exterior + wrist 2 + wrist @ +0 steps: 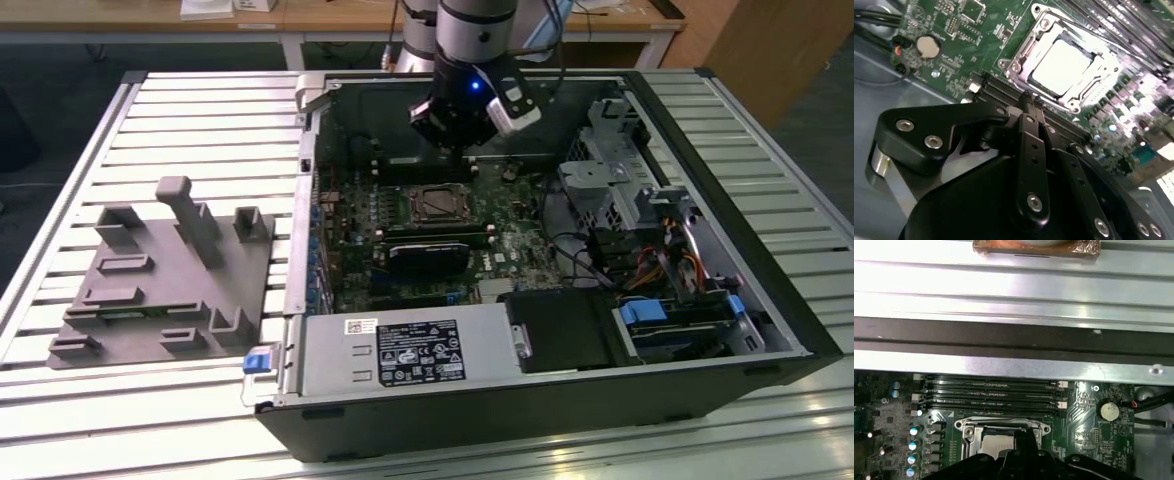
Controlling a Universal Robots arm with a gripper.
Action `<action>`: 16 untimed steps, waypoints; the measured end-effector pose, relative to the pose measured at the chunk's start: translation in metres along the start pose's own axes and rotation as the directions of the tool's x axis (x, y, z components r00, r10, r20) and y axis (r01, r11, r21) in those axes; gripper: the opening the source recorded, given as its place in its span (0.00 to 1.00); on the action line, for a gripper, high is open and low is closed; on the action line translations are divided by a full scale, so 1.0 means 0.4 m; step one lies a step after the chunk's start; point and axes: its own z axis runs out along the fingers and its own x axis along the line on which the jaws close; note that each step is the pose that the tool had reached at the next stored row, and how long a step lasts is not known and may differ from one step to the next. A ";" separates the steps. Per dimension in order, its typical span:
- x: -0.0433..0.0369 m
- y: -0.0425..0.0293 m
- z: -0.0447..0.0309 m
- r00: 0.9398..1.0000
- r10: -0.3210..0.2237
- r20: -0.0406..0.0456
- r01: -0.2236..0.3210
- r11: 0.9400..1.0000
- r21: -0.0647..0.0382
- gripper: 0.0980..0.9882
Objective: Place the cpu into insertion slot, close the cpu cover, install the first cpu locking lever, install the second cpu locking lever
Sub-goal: 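Install the second cpu locking lever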
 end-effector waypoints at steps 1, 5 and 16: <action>0.000 -0.001 0.000 1.000 0.000 0.000 0.000 1.000 0.001 0.01; 0.001 -0.030 -0.003 1.000 0.000 0.000 0.000 1.000 0.001 0.01; -0.001 -0.094 -0.007 1.000 0.002 -0.016 -0.002 1.000 -0.001 0.01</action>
